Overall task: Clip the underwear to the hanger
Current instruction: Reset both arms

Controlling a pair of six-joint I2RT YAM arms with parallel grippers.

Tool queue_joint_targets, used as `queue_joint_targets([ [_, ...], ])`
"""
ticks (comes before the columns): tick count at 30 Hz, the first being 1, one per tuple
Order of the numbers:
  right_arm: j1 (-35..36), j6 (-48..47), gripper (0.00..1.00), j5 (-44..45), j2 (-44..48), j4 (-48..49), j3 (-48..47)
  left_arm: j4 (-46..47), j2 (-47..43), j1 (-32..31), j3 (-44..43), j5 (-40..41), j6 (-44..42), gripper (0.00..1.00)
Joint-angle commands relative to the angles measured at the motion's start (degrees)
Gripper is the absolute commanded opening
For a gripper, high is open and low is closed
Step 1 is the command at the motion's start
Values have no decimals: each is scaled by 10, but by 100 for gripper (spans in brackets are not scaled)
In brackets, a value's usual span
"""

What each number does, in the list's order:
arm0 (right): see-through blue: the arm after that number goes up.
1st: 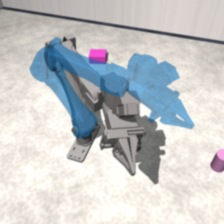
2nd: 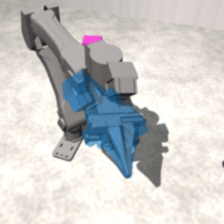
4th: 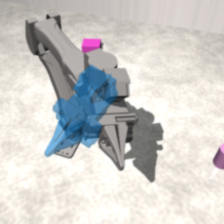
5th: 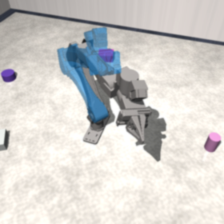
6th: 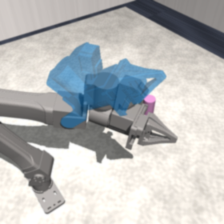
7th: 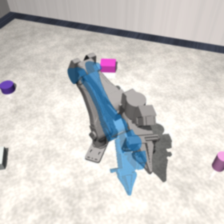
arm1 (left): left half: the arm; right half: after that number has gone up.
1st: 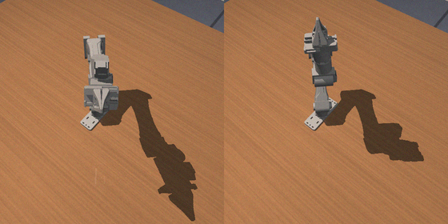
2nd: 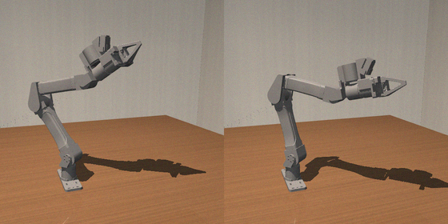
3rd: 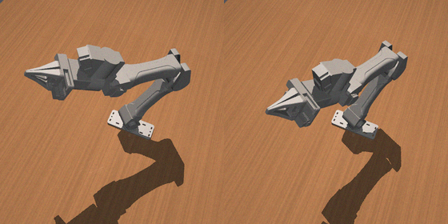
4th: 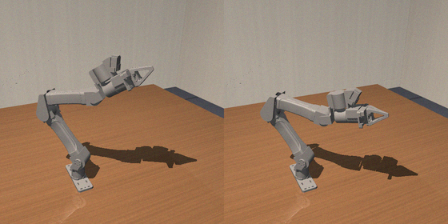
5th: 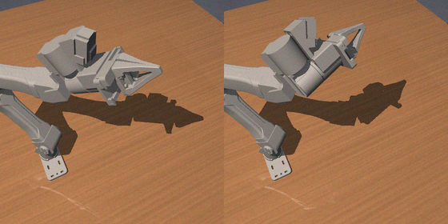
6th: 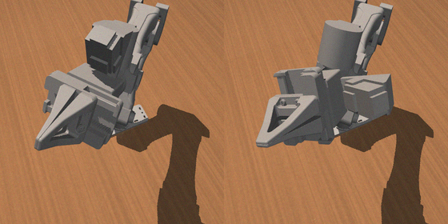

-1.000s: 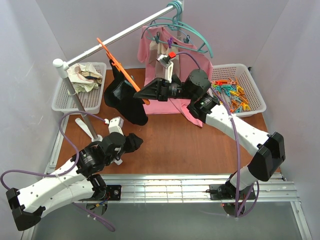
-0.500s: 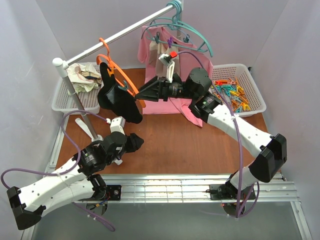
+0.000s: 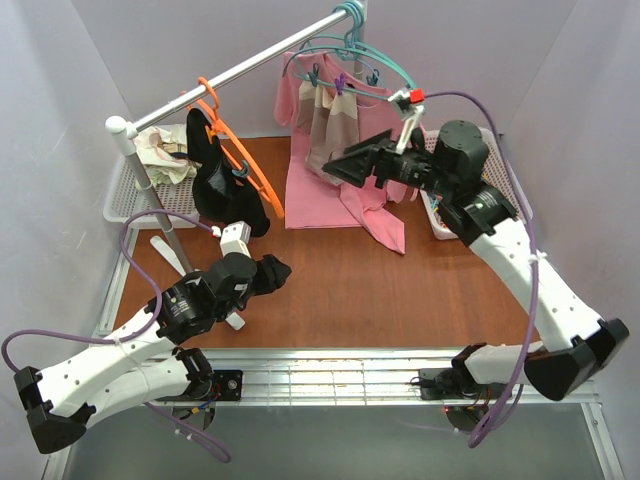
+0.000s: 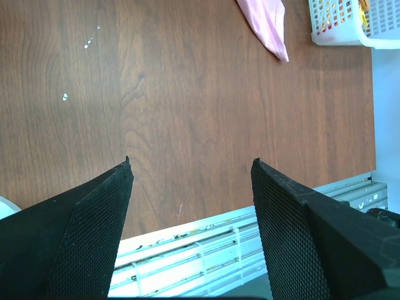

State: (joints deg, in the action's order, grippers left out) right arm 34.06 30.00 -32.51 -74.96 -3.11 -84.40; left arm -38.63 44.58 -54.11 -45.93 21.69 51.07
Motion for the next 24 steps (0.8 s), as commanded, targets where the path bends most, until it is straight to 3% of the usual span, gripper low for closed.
queue_joint_targets([
  [1,-33,-115,98,130,72,-146,21,-11,-4,1,-16,20,6,69],
  [5,-94,-137,98,201,139,-199,116,-12,-4,1,-19,29,15,69],
  [12,-195,-146,98,208,226,-218,245,-14,0,1,-16,43,27,69],
  [24,-257,-144,99,220,247,-222,275,-9,9,1,-21,59,29,70],
])
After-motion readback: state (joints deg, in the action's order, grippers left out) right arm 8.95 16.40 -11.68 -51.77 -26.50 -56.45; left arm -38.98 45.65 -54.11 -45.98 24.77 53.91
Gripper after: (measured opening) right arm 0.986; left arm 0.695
